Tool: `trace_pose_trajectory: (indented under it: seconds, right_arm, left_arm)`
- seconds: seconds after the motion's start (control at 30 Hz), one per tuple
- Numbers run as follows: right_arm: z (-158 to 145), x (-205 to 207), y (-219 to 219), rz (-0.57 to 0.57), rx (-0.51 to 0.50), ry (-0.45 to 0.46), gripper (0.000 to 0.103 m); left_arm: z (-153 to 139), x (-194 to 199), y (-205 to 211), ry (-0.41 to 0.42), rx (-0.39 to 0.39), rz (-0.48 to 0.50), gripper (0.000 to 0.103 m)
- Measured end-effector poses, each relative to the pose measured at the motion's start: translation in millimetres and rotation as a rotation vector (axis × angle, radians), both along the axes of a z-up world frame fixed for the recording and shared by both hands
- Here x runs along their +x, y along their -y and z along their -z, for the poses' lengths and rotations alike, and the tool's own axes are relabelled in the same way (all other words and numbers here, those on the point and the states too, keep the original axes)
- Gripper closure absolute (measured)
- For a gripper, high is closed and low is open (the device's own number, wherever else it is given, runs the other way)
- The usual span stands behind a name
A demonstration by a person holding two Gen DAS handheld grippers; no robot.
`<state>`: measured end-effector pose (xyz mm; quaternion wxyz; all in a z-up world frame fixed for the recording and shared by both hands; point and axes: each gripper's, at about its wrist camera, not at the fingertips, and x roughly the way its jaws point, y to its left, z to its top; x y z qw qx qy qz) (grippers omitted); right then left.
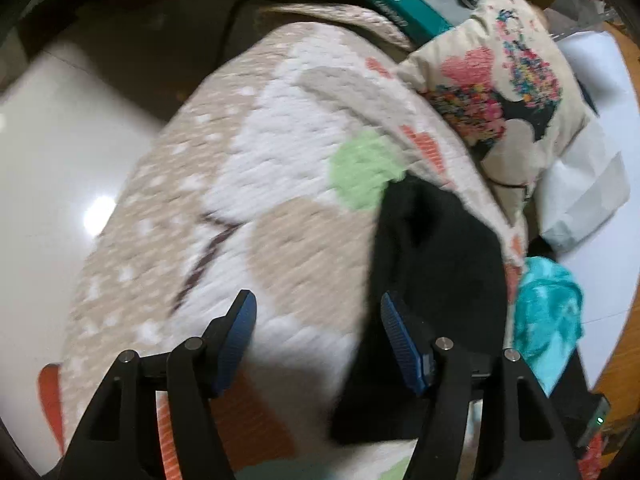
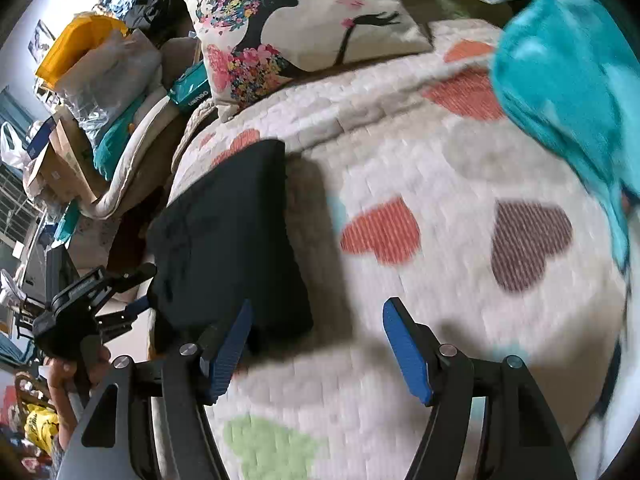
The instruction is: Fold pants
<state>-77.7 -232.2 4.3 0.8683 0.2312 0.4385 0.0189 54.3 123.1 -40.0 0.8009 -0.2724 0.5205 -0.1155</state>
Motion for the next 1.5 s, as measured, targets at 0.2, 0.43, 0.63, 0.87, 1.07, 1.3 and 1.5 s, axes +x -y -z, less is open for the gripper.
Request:
trace_pose_trajectory:
  seconds: [0.2, 0.43, 0.63, 0.87, 1.07, 1.3, 1.5]
  right_arm:
    - [8.0, -25.8, -14.7, -0.01, -0.018, 0.014, 0.03]
    - [-0.6, -52.5, -44.6, -0.083, -0.201, 0.111, 0.028]
    - [1.1, -62.6, -58.2, -0.124, -0.181, 0.125, 0.027]
    - [-18.0, -87.2, -81.9, -0.173, -0.33, 0.222, 0.025]
    - [-27.8, -101.5, -85.9, -0.165, -0.353, 0.268, 0.023]
    - [-35.7, -109.6, -77.0, -0.115, -0.323, 0.28, 0.023]
    - [-36.7, -118.5, -75.8, -0.109, -0.308, 0.269, 0.021]
  left_arm:
    - [-1.1, -39.1, -9.1, 0.027, 0.119, -0.018, 0.039]
    - [-28.1, -126.3, -27.5, 0.187, 0.251, -0.181, 0.039]
    - [-68.5, -181.8, -7.6, 0.329, 0.425, -0.228, 0.038]
    - [-117.1, -233.1, 34.2, 0.531, 0.541, -0.208, 0.024]
    - [-155.8, -275.0, 59.3, 0.758, 0.655, -0.266, 0.003]
    - [-174.1, -290.4, 71.1, 0.798, 0.681, -0.269, 0.0]
    - [-157.4, -281.6, 78.9, 0.67, 0.658, -0.192, 0.0]
